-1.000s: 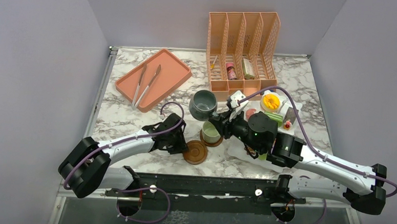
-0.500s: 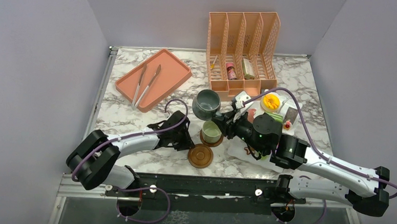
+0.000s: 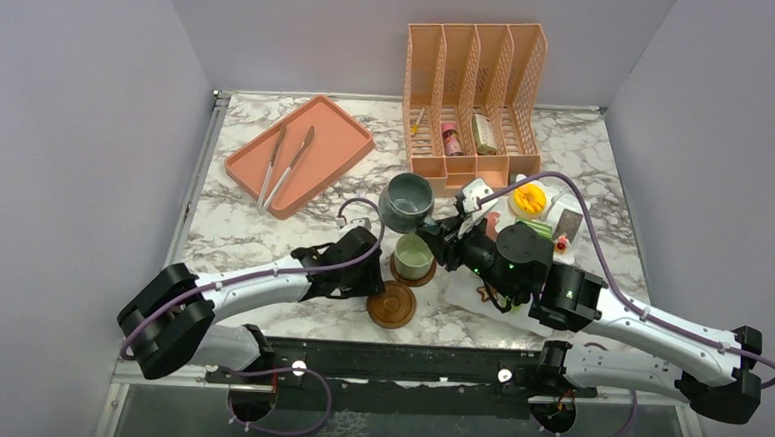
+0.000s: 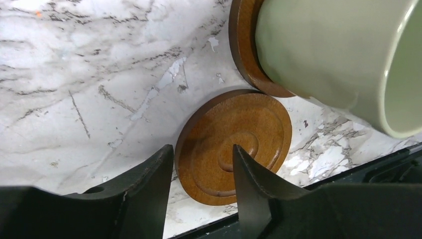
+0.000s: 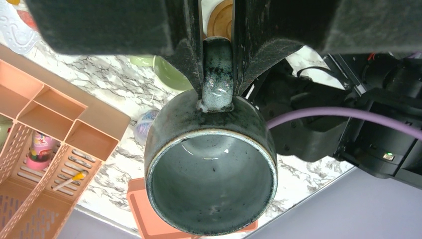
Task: Serve the afternoon tea
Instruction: Move the coaster to the center of the board.
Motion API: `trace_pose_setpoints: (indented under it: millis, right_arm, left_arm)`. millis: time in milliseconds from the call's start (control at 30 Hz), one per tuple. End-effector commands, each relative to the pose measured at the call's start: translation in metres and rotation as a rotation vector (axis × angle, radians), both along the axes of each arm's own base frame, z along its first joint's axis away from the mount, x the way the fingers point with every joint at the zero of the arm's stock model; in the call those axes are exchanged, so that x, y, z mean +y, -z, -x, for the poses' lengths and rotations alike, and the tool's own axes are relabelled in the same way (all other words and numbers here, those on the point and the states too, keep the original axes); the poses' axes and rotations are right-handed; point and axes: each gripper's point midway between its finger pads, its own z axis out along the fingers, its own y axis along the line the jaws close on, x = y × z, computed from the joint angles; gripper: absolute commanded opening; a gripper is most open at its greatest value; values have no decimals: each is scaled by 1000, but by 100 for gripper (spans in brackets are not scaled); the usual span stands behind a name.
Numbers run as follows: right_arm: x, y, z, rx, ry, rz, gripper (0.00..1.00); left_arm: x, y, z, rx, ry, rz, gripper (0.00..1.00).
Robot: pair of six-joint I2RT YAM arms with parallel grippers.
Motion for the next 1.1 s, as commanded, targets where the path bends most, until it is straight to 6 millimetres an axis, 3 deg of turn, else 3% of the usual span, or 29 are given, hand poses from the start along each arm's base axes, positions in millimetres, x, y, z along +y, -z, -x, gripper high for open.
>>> trace_pose_setpoints:
  millis: [0,433,1067]
  right_arm:
    - [-6,-57,-5,-84,40,-177,1]
    - [-21,-88,-11,-120,111,-239,1]
    - [-39,-106,-14,-162,172,-280,1]
  left_arm:
    - [8,3,3,-77,17,-86,51]
    - [15,37,1,-144,74,-327,54]
    - [-11,58,-13,-147,129,-375,34]
